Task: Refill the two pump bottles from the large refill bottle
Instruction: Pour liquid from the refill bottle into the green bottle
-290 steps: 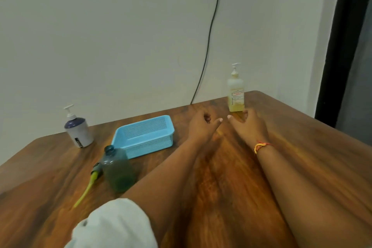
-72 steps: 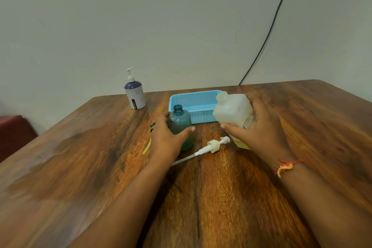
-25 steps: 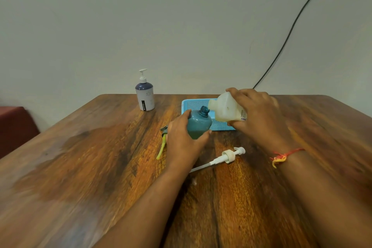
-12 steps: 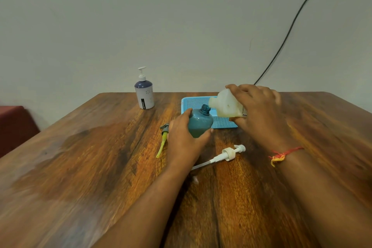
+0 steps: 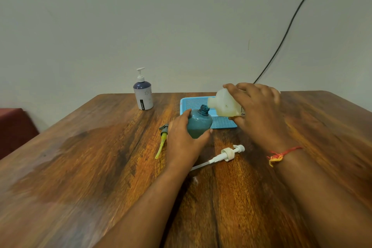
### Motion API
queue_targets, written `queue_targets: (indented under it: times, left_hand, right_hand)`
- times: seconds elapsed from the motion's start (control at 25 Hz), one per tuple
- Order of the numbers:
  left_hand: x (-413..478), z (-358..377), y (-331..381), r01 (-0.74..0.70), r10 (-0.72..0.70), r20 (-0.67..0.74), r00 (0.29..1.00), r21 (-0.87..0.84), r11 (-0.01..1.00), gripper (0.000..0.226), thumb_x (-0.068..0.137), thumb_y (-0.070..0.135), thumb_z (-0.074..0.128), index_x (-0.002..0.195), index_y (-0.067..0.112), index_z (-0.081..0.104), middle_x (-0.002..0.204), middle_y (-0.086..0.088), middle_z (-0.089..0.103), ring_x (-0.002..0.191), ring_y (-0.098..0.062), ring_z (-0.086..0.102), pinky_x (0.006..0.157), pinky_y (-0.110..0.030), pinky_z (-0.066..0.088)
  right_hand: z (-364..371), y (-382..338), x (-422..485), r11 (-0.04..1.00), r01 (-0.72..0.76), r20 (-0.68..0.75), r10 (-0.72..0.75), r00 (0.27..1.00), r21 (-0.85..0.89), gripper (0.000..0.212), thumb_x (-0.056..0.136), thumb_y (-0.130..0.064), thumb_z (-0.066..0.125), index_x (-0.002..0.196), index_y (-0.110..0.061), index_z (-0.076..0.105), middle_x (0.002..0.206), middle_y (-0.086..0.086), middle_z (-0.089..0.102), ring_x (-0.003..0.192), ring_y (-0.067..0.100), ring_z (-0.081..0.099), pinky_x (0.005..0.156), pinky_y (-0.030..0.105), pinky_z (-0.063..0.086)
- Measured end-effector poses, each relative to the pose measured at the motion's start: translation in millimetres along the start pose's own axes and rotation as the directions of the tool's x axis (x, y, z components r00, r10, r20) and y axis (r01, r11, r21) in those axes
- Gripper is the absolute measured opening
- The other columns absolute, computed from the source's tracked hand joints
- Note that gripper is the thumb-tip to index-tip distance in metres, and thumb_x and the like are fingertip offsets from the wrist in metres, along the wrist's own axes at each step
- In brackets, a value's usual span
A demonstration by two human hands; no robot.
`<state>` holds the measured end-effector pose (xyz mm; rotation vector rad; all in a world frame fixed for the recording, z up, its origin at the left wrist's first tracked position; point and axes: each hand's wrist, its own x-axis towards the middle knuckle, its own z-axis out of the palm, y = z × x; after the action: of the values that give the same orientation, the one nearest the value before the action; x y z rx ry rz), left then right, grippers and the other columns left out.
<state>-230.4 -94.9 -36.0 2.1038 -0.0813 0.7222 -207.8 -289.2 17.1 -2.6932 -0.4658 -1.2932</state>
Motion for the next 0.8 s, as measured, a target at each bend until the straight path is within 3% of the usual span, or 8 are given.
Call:
queue_targets:
  times: [0.8]
  left_hand:
    - [-0.3,0.6,-2.6,-0.001,0.001,0.009,1.0,-0.036,0.999,0.081,0.079,0.042,0.083,0.148,0.019,0.048,0.136,0.006,0.058,0.127,-0.012,0.048,0.106,-0.036,0.049]
  right_hand:
    - [-2.3,-3.0,-0.2,1.0,0.015,-0.036,-0.016,0.999,-0.023,0.085,0.074,-0.024,0.086,0.147,-0.032,0.043,0.135,0.003,0.056,0.125,0.03,0.046,0.105,0.051,0.03]
